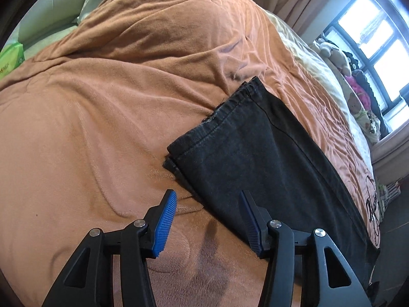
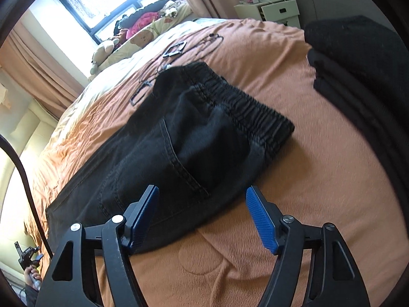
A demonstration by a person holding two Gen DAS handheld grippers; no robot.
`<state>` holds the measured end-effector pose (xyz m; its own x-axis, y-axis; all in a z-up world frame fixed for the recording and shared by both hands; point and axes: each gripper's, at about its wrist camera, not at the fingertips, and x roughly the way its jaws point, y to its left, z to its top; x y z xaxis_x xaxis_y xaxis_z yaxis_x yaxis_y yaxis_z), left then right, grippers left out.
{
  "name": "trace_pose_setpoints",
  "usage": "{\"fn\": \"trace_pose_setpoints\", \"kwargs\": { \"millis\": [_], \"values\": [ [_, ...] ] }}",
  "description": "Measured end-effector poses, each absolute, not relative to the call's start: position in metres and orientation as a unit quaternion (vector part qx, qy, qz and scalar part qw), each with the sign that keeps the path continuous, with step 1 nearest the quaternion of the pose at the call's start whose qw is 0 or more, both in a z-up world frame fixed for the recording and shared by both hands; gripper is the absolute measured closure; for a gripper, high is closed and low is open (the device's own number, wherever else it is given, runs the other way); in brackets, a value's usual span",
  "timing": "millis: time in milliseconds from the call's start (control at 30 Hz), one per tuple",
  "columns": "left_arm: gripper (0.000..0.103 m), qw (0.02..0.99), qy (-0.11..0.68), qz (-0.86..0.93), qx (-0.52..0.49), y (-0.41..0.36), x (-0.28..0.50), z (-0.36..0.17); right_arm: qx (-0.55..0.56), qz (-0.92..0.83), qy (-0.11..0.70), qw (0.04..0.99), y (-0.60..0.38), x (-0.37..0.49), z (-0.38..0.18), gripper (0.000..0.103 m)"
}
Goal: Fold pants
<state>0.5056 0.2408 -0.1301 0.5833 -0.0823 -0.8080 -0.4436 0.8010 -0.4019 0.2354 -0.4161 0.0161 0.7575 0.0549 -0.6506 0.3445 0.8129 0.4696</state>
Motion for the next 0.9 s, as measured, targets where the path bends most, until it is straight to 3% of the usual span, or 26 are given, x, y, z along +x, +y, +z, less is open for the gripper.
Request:
{"fn": "trace_pose_setpoints", "kwargs": {
  "millis": [567,767,900],
  "values": [
    [0.05,0.823,0.432,0.107,-0.353,0.254,0.527,-0.175,0.346,-0.085,0.346,0.868,-0.416,0.251,-0.021,0.033],
    [0.079,0.833,0.402,0.126,-0.359,0.262,0.525,-0.171,0.361,-0.087,0.328,0.868,-0.417,0.253,-0.026,0.034],
    [0.081,0.836,0.393,0.12,-0.365,0.261,0.519,-0.171,0.397,-0.087,0.306,0.861,-0.425,0.249,-0.031,0.039]
  ]
}}
